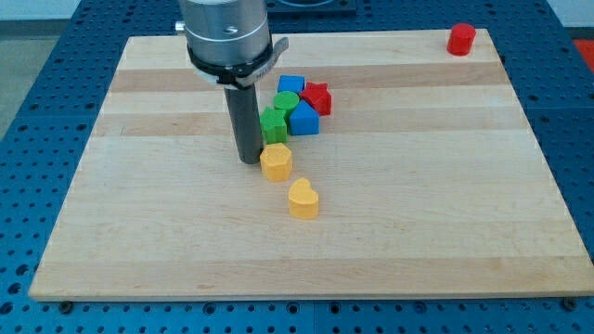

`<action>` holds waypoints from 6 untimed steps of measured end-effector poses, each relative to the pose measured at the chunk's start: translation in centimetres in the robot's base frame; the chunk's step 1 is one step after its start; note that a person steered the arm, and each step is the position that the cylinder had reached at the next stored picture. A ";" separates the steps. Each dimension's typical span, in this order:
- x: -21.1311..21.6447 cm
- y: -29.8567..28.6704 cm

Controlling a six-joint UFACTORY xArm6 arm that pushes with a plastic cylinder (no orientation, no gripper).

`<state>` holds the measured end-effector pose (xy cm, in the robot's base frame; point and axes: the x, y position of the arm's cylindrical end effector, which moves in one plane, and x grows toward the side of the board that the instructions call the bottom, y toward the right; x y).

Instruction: Move the yellow hexagon close to the yellow heart

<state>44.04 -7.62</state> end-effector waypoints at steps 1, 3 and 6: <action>-2.3 0.0; -2.0 2.5; 3.2 1.5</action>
